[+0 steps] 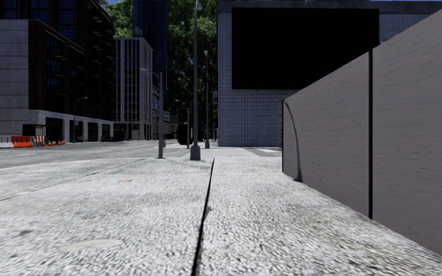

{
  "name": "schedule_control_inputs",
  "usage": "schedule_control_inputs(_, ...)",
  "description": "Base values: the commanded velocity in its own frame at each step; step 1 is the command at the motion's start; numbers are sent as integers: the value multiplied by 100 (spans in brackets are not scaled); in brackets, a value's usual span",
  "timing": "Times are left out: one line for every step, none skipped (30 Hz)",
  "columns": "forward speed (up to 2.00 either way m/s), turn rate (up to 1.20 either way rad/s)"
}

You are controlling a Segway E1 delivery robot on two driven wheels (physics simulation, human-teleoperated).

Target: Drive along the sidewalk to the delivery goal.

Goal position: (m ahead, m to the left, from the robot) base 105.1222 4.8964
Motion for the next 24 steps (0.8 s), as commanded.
schedule_control_inputs(200, 0)
schedule_control_inputs(200, 0)
schedule_control_inputs(200, 0)
schedule_control_inputs(200, 0)
schedule_control_inputs(200, 0)
schedule_control_inputs(200, 0)
schedule_control_inputs(200, 0)
schedule_control_inputs(200, 0)
schedule_control_inputs(200, 0)
schedule_control_inputs(200, 0)
schedule_control_inputs(200, 0)
schedule_control_inputs(200, 0)
schedule_control_inputs(200, 0)
schedule_control_inputs(200, 0)
schedule_control_inputs(200, 0)
schedule_control_inputs(200, 0)
schedule_control_inputs(200, 0)
schedule_control_inputs(200, 0)
schedule_control_inputs(200, 0)
schedule_control_inputs(200, 0)
schedule_control_inputs(200, 0)
schedule_control_inputs(200, 0)
schedule_control_inputs(200, 0)
schedule_control_inputs(200, 0)
